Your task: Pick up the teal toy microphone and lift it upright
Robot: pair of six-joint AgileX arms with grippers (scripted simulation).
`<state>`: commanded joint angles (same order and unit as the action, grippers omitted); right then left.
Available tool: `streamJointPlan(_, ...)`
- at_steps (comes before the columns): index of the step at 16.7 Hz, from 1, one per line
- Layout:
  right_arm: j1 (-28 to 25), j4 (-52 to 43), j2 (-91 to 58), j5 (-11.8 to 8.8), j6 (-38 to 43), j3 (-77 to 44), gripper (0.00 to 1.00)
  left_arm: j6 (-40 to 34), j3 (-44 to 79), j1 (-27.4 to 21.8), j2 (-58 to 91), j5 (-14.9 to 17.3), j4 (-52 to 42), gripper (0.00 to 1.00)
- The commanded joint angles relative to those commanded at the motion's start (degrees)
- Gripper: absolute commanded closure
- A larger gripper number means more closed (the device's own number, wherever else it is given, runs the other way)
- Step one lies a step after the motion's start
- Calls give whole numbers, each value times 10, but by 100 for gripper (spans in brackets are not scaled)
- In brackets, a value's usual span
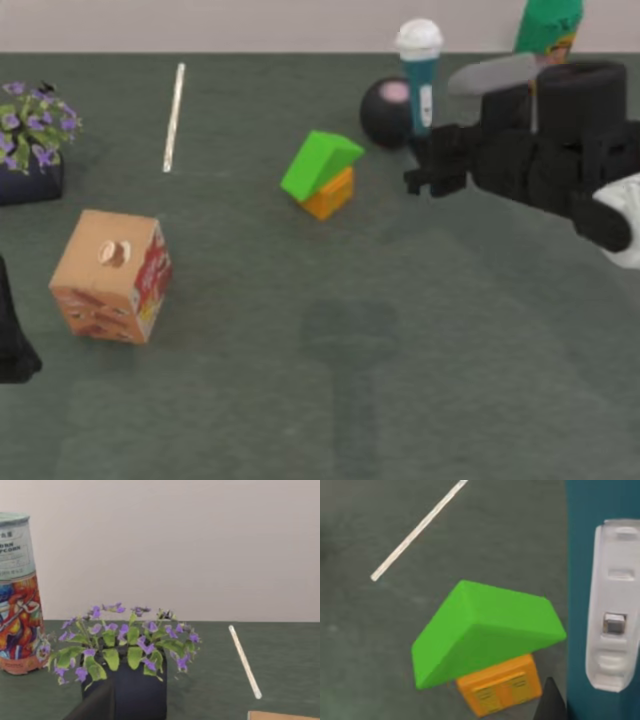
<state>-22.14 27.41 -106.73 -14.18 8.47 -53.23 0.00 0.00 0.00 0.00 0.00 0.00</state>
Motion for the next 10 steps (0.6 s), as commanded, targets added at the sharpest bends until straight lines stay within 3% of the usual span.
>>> streamJointPlan(5, 4, 198, 69, -63, -56, 63, 100, 0, 0, 0, 0, 0, 0, 0)
streamJointPlan(7, 5, 236, 89, -77, -70, 76, 100, 0, 0, 0, 0, 0, 0, 0)
streamJointPlan(10, 6, 248, 97, -82, -75, 81, 100, 0, 0, 0, 0, 0, 0, 0)
